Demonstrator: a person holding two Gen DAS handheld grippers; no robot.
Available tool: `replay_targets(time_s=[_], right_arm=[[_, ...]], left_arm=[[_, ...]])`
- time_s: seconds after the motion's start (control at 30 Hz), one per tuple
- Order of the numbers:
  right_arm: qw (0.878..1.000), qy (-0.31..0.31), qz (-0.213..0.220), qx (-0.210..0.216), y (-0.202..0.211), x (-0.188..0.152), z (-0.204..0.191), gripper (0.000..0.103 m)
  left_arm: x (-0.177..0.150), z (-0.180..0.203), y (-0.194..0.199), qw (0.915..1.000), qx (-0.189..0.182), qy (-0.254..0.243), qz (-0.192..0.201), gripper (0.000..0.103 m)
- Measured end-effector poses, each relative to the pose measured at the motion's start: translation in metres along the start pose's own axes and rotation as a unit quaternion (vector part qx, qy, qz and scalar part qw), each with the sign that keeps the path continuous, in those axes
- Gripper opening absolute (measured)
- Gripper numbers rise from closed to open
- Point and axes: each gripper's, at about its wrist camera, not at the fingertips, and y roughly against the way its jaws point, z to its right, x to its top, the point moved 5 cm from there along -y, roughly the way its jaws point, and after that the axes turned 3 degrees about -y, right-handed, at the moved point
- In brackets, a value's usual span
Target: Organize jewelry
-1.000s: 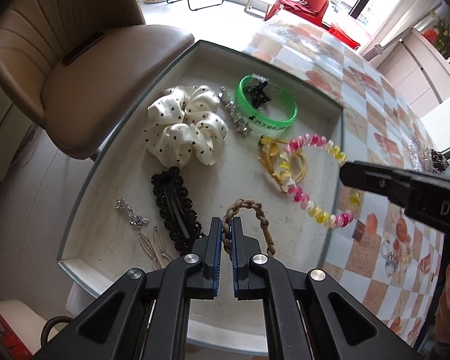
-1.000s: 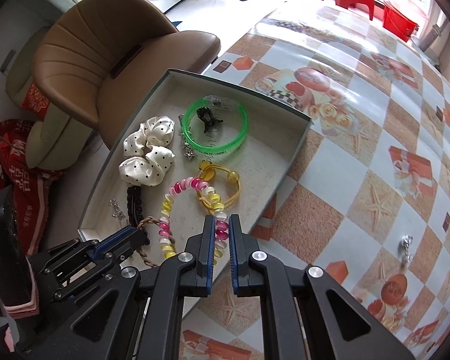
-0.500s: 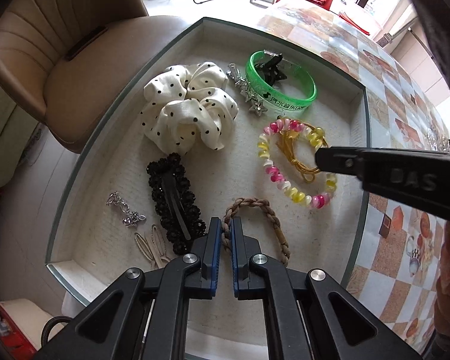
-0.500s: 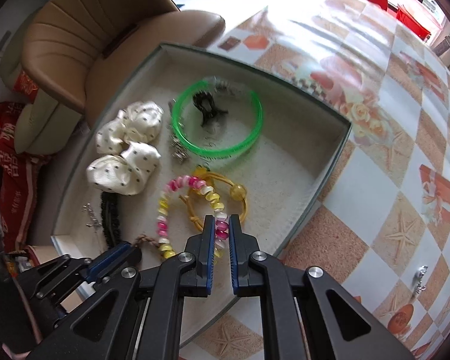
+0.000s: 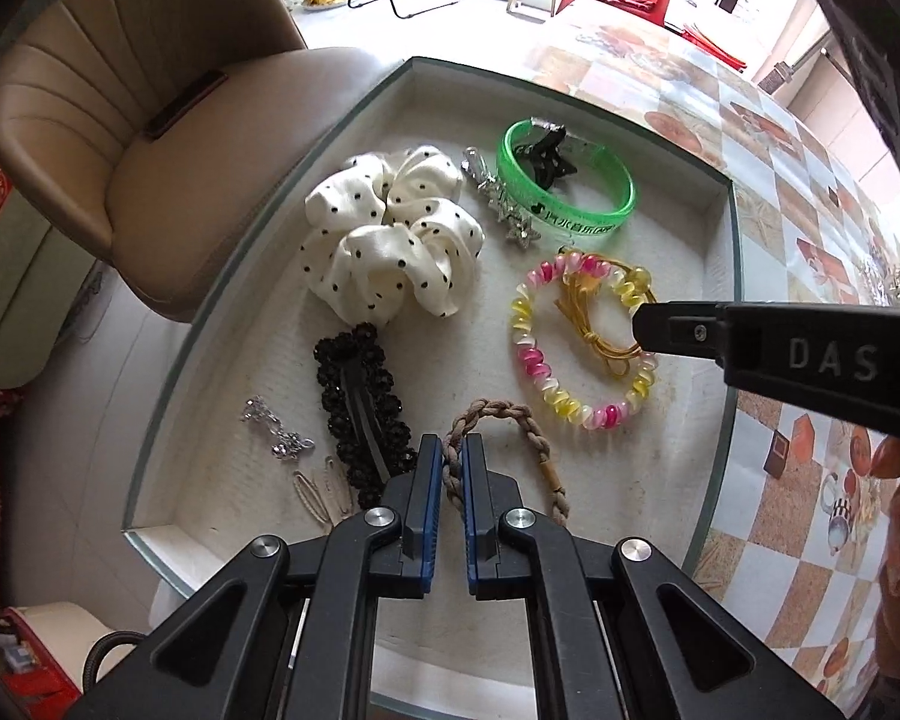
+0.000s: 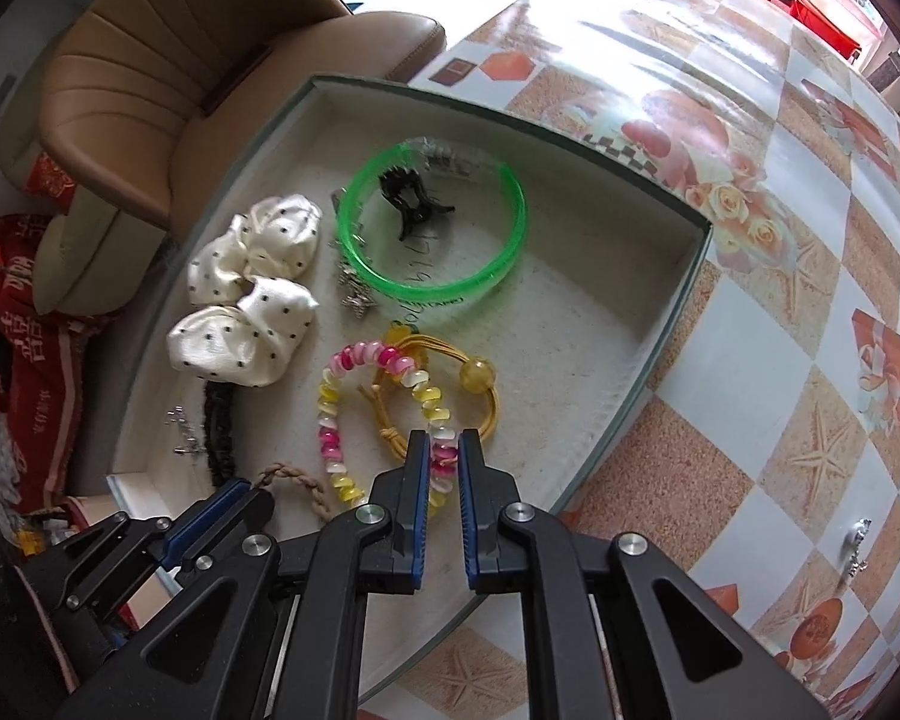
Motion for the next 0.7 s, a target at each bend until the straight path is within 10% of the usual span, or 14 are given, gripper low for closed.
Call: replay_targets(time_s=[0.37,0.4,0.5,0.7], right_arm=[[0.999,-0.039,0.023,-0.006,0.044,-0.024,0.021,0.029],[0.999,-0.042,0.023,-0.007,0.048,-0.029,0.022,0.029],[0.999,-0.049,0.022,-0.011,0.056,-0.04,0.023,0.029],[0.998,-0.062,0.015,-0.016,0.063,-0.052,0.029,0.029]], left_arm=[[-0.002,0.001,0.012,0.9999,0.012,-0.002,-0.004,0.009],[-0.003,0.001,0.014,0.9999,0.014,-0.004,-0.004,0.017],[-0.003,-0.004,0.019,0.9997,0.021,0.003,0.014,0.091],[-0.002,-0.004,0.016,0.9999,0.016,-0.004,0.004,0.091]])
